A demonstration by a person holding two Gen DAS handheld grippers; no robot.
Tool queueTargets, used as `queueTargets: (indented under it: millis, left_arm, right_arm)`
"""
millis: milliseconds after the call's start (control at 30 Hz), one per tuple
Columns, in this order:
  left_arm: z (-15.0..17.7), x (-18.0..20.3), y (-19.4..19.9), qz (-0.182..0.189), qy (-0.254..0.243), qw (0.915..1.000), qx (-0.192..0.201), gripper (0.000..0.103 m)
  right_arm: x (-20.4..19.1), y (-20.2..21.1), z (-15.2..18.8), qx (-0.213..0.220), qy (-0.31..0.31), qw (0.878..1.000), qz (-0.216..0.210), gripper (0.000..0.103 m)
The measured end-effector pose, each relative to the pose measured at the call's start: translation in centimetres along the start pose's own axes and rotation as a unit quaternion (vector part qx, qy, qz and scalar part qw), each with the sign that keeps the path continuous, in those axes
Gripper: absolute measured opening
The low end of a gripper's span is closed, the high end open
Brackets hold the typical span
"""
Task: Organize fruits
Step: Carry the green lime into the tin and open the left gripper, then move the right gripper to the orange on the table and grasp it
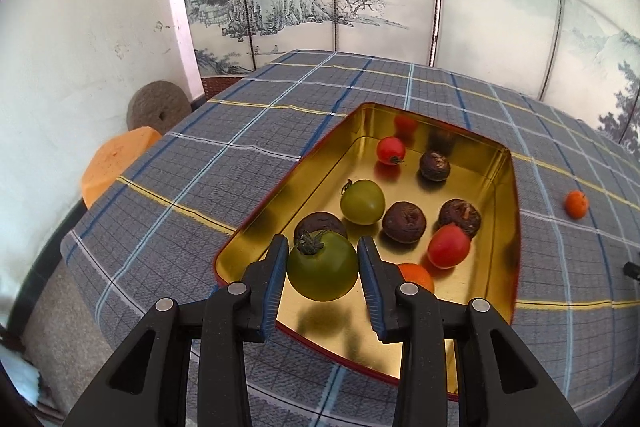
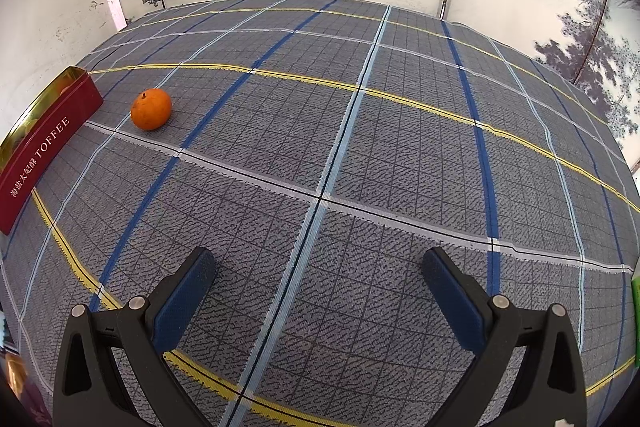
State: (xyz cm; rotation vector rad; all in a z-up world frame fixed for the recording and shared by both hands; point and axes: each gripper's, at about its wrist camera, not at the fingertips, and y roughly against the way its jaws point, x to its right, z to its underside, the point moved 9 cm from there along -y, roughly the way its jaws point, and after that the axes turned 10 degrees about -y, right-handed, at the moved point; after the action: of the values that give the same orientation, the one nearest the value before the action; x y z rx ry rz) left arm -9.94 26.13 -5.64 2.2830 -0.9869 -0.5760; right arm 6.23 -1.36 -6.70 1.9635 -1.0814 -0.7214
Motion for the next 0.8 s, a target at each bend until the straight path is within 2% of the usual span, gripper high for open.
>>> queueTargets:
  millis: [100,167,300,467,733,800]
  left_arm:
    - [-0.1,-0.2,-0.1,-0.011,-0.004,0.9999,-0.006,0.040]
    - [-0.4,-0.6,0.4,-0.024,-0.007,0.9997,0.005,0.043]
    - [-1.1,-1.1,1.6,-0.044,-0.008,0.9986,0.027,0.063]
    - [-1.6,-0.6,2.8,-0.052,-0.021,0.9979,0.032,0.067]
    - [-1.7,0.5,4.0,-0.038,-0.019,0.9988,0.024,0.069]
    - [-1.7,0.6,4.2,-0.035,-0.018,0.9990,0.023,0.069]
  right_arm:
    - [0.1,0.9,-0.5,0.027,-0.002,0.999,0.020,0.103]
    - [-1.1,1.9,-0.9,0.047,-0.002,0.999,-0.007,0.103]
    - [-4.8,2.8,-2.1,0.068,0.035,0.996,-0.050,0.103]
    - [-9.4,1.1,-3.7,0.050,0.078,0.991,-0.100,0.103]
    - [-12.4,-2.4,-5.9,0.032,0.088,0.991,-0.101,0.103]
    - [-13.0,-3.1,-6.1,0.026,0.097,0.990,-0.100,0.099]
